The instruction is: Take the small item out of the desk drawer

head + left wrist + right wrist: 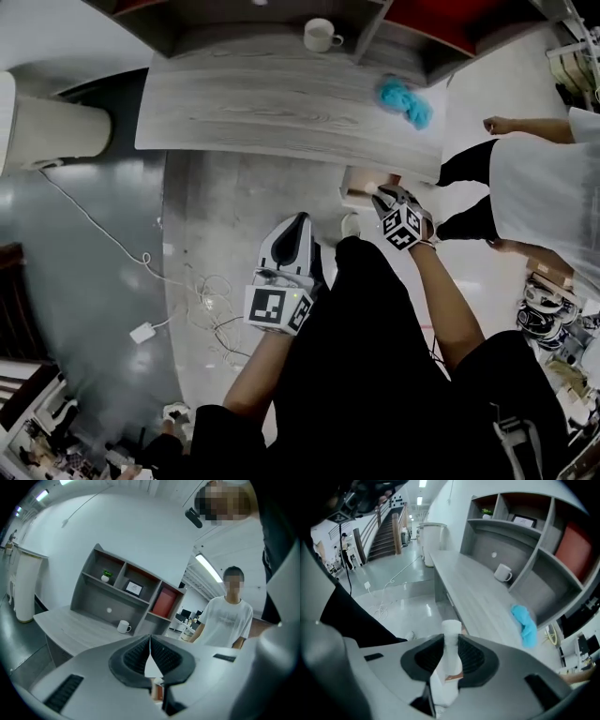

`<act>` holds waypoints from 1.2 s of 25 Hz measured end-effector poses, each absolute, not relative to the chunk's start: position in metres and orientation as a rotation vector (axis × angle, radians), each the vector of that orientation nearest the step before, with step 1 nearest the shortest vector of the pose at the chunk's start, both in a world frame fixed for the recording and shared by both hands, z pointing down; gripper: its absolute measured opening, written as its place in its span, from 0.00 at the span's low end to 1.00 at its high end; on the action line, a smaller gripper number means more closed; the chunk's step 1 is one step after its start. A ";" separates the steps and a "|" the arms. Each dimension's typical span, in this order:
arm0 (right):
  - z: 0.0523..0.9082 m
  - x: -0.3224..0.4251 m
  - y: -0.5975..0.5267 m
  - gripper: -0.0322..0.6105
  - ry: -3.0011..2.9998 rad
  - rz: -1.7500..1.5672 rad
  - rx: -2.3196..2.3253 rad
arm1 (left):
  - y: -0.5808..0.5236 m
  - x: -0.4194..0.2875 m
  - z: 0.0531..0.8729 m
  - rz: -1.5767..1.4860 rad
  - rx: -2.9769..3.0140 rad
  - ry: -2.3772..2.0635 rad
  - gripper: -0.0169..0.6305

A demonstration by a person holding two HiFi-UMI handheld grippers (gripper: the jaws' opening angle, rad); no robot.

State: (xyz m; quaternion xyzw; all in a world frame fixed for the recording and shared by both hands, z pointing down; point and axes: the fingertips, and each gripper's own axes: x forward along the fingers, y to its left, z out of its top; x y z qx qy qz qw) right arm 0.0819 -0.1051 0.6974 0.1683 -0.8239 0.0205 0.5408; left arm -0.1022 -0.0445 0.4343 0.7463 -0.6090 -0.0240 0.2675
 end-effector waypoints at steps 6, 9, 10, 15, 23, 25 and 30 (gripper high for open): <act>0.628 0.075 -0.101 0.20 -2.058 0.111 0.560 | -0.045 -0.115 0.402 -0.059 2.114 -1.596 0.04; 0.597 0.079 -0.103 0.20 -2.111 0.156 0.662 | -0.054 -0.117 0.386 -0.059 2.168 -1.579 0.04; 0.586 0.081 -0.103 0.20 -2.130 0.169 0.691 | -0.056 -0.117 0.381 -0.057 2.181 -1.576 0.04; 0.525 0.092 -0.102 0.20 -2.235 0.228 0.829 | -0.066 -0.103 0.358 -0.053 2.242 -1.564 0.04; 0.394 0.144 -0.133 0.20 -2.437 0.209 1.141 | -0.105 -0.055 0.322 -0.085 2.319 -1.543 0.04; 0.362 0.156 -0.140 0.20 -2.484 0.175 1.188 | -0.118 -0.043 0.313 -0.095 2.344 -1.543 0.04; 0.295 0.188 -0.158 0.20 -2.616 0.182 1.316 | -0.146 -0.019 0.289 -0.111 2.363 -1.556 0.04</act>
